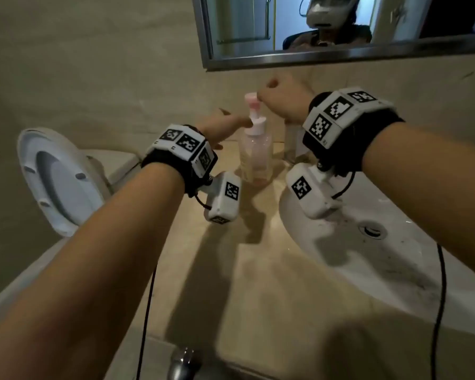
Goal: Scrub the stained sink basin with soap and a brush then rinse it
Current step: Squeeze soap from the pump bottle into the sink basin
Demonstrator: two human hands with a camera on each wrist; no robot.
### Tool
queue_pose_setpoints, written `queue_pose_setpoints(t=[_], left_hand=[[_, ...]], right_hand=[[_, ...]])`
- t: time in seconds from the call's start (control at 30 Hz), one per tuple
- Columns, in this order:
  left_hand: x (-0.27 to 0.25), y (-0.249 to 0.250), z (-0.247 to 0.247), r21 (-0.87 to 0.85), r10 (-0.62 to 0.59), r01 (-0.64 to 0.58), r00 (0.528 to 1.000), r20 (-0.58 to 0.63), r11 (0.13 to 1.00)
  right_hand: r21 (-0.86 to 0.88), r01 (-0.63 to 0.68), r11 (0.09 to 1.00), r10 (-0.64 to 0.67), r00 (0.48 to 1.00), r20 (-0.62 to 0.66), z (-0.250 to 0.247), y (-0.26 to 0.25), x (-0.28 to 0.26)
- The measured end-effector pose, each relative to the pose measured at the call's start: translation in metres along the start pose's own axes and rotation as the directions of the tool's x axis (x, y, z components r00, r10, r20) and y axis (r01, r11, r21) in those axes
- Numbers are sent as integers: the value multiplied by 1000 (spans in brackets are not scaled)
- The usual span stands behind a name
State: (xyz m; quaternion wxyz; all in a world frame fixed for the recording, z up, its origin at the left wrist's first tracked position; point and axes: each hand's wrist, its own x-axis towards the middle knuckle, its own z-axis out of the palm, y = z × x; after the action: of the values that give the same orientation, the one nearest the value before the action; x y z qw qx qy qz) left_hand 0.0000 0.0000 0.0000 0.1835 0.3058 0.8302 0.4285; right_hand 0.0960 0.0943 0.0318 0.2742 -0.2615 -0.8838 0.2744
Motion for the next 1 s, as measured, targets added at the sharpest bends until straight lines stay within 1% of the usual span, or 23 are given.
queue_pose_setpoints(t=[0.07,0.1,0.13,0.2,0.27,0.37,0.47,0.53,0.63,0.7,0.77,0.83,0.9,0.93,1.0], left_hand=[[12,-7,7,48,-22,20,999,44,999],[19,-12,12,72,-45,40,997,60,997],[27,-17,17,69,-48,43,996,76,997],[35,-20,28,83,-58,49,992,113,995],[43,-22,35,76,-13,4,992,125,997],[50,-22,40,81,50,-62,988,144,995],[46,-22,41,120,107,-125,984,145,985],[45,-21,42,163,140,-161,982,130,973],[38,-17,48,213,166,-188,979,117,959],[32,-11,54,220,184,-210,974,132,953],[23,-4,63,226,191,-228,966,173,947],[12,1,72,207,213,-262,949,232,943],[4,9,85,157,247,-301,923,294,941],[-4,13,91,118,261,-311,912,316,943],[-19,21,100,-7,279,-294,899,337,956]], right_hand=[[0,20,1000,-20,993,-118,6,2,9],[-2,25,1000,-25,991,-131,10,5,13],[10,28,1000,-27,992,-120,14,7,17],[35,22,999,-20,998,-56,19,15,23],[77,17,997,-15,1000,-27,24,21,28],[112,41,993,-38,999,-30,27,26,30],[98,77,992,-72,996,-52,26,26,28],[87,88,992,-79,992,-95,23,25,26],[65,55,996,-44,986,-164,16,27,16],[114,23,993,0,980,-199,9,33,7],[182,-23,983,62,976,-211,-2,40,-4],[218,-63,974,112,969,-221,-14,46,-17],[218,-86,972,139,960,-242,-31,53,-28],[216,-91,972,146,956,-253,-39,55,-33],[218,-95,971,153,951,-269,-58,59,-43]])
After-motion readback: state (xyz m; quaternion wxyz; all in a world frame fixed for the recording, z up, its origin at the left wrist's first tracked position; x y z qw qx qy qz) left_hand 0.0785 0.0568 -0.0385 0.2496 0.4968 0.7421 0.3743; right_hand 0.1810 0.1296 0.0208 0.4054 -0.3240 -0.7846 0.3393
